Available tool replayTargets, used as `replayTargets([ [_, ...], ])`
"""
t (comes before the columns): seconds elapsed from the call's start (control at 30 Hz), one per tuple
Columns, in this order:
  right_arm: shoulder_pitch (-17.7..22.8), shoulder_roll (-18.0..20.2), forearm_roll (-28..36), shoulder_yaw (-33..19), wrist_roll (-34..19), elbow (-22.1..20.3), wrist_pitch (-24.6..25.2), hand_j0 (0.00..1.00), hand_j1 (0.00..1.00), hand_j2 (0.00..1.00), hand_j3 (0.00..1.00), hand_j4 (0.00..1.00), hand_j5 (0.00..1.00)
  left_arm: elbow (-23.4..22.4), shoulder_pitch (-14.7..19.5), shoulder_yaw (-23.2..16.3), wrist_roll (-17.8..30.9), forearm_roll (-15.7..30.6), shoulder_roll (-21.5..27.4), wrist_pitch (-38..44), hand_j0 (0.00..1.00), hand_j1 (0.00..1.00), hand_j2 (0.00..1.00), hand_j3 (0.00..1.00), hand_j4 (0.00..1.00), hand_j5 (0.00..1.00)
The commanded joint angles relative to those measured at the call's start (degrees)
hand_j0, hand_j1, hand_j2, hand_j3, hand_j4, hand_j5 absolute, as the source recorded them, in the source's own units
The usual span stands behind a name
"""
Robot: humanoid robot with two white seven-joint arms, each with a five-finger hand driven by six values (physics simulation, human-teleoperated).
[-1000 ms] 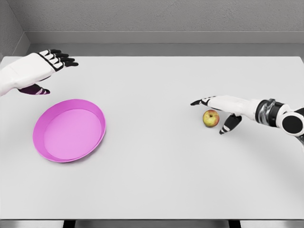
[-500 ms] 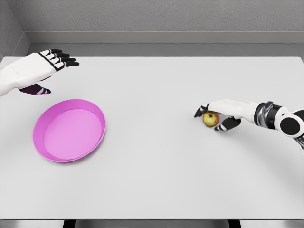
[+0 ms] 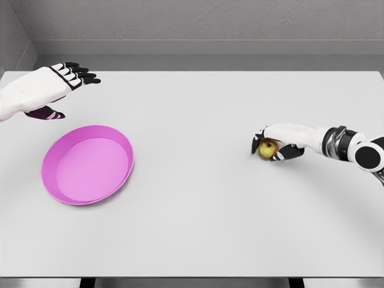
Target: Put the apple on the plate with both arms
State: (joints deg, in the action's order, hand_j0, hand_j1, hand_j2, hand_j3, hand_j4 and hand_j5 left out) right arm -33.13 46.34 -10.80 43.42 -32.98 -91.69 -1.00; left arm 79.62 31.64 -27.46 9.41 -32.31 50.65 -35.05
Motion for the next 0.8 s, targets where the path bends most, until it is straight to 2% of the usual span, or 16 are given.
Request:
replayTargets([
  [0.0,0.00,0.06,0.08,-0.09,0.02,-0.25,-0.06,0.49,0.49,0.49,0.49,0.49,0.49,0.01,0.00,0.04,-0.10,0.41,0.15,0.05,1.00,1.00,1.00,1.00,1.00,1.00],
  [0.13,-0.09,-0.02,0.08,-0.18,0.02,-0.69,-0.23,0.49,0.49,0.49,0.49,0.49,0.49,-0.78,0.00,0.04,-0.10,0.50,0.15,0.05,1.00,1.00,1.00,1.00,1.00,1.00],
  [0.37,-0.44,-0.11,0.08,-0.18,0.02,-5.61,-0.67,0.49,0.49,0.49,0.49,0.49,0.49,-0.78,0.09,0.04,-0.10,0.59,0.24,0.05,1.00,1.00,1.00,1.00,1.00,1.00],
  [0.5,-0.70,-0.29,0.08,-0.09,0.02,-6.93,-0.85,0.46,0.46,0.46,0.46,0.46,0.46,-0.78,0.09,0.04,-0.10,0.59,0.24,0.05,1.00,1.00,1.00,1.00,1.00,1.00],
  [0.67,-0.79,-1.78,0.08,-0.09,0.02,-8.07,-1.99,0.46,0.46,0.46,0.46,0.46,0.46,-0.78,0.09,0.04,-0.10,0.59,0.24,0.05,1.00,1.00,1.00,1.00,1.00,1.00],
  [0.77,-0.79,-4.42,0.08,-0.01,-1.74,-8.33,-2.08,0.46,0.46,0.46,0.46,0.46,0.46,-0.78,0.09,0.04,-0.10,0.59,0.24,0.05,1.00,1.00,1.00,1.00,1.00,1.00],
])
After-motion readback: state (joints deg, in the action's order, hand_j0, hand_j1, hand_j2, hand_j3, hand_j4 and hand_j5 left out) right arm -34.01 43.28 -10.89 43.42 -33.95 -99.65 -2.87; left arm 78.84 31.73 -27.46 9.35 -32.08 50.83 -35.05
